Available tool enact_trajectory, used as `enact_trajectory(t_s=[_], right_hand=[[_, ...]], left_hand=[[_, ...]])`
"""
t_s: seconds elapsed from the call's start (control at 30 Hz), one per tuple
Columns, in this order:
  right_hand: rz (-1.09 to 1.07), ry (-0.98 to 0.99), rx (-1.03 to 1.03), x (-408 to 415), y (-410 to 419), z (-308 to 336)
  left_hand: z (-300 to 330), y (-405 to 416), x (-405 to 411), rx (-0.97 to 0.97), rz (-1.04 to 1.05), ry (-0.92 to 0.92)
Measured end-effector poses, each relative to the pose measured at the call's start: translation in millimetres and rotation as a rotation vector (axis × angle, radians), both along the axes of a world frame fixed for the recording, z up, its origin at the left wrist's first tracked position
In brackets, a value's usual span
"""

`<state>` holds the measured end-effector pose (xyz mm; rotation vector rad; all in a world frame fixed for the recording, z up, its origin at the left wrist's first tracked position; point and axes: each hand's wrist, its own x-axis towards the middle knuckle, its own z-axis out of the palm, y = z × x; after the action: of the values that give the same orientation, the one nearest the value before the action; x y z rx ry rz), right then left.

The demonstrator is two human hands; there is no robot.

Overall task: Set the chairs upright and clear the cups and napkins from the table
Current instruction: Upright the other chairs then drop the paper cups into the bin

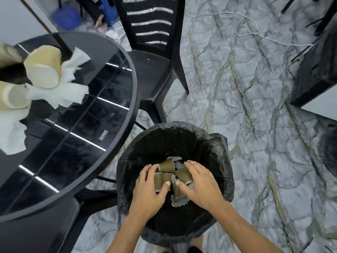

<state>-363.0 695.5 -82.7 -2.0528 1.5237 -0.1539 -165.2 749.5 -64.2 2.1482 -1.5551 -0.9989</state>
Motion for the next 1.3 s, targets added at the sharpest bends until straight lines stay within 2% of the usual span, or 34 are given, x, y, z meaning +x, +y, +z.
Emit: enact_trajectory(t_s=[0.4, 0.7, 0.93, 1.13, 1.3], right_hand=[[0.095, -0.135, -0.128, 24.0, -21.3, 153.2], [0.223, -0.185, -0.175, 94.2, -55.5, 226.5], [0.301, -0.199, -0.204, 187.8, -98.3, 251.6], [0.304, -0.207, -0.203, 291.9, -155.9, 260.6], [0.296, -0.19, -0.222, 371.4, -203.2, 254.3]], left_hand=[[152.6, 13.1, 3.3, -0.125, 0.049, -0.013], [227.0, 19.0, 77.1, -0.274, 0.197, -0.067], [249.9, -4.8, 184.1, -0.306, 0.39, -0.139], [246.6, -58.3, 262.1, -0.294, 0.587, -0.152], [229.5, -113.7, 308.0, -0.32, 0.584, -0.149]])
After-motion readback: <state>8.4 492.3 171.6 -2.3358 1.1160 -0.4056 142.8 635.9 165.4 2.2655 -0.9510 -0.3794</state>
